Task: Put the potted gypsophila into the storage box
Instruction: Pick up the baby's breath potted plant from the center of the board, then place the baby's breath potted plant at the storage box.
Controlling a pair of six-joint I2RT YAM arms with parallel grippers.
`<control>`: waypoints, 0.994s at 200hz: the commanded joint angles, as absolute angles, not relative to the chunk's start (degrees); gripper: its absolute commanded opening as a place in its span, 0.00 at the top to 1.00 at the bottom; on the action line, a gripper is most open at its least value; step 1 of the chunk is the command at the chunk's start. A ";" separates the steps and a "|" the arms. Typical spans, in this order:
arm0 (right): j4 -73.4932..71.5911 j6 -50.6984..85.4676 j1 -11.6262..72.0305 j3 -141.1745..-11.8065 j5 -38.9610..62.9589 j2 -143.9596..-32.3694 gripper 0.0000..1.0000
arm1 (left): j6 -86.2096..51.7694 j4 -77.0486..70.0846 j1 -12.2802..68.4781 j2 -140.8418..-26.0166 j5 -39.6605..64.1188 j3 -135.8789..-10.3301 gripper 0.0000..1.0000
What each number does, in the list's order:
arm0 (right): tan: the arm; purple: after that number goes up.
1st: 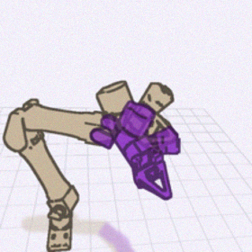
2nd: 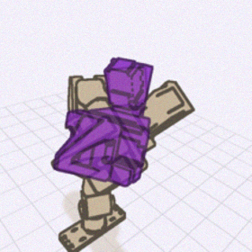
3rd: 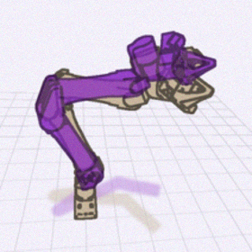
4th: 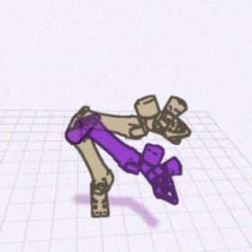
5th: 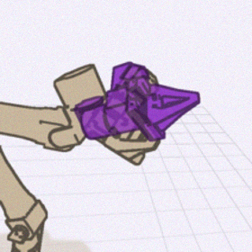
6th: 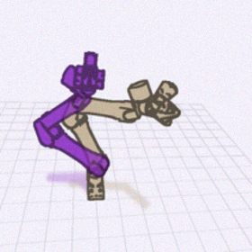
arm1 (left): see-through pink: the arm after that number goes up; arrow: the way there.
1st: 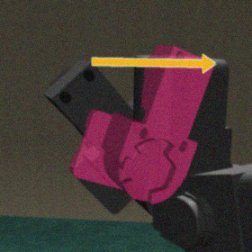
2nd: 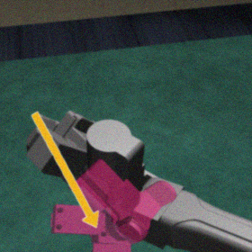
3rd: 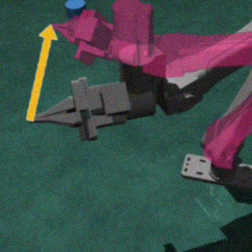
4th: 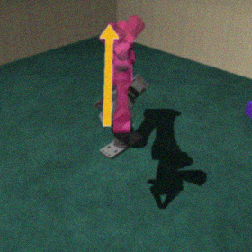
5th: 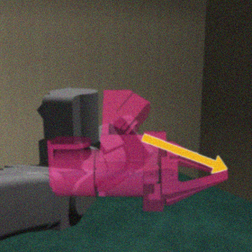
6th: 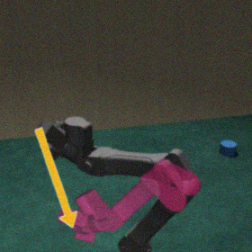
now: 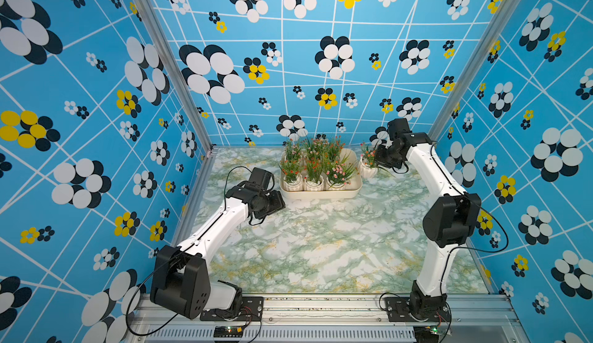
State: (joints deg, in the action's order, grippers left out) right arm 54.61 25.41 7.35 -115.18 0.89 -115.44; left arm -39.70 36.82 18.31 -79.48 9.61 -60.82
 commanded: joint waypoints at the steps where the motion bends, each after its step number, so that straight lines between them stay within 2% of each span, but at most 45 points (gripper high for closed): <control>1: 52.42 27.41 7.12 -121.50 3.03 -117.31 1.00 | -38.67 39.06 17.64 -79.90 8.36 -62.91 0.34; 71: 49.56 30.06 8.57 -125.91 7.99 -122.18 1.00 | -39.27 39.80 17.67 -80.33 7.72 -63.98 0.34; 199: 47.77 30.35 13.18 -122.26 6.36 -125.42 1.00 | -38.98 39.90 17.87 -80.27 7.73 -63.54 0.34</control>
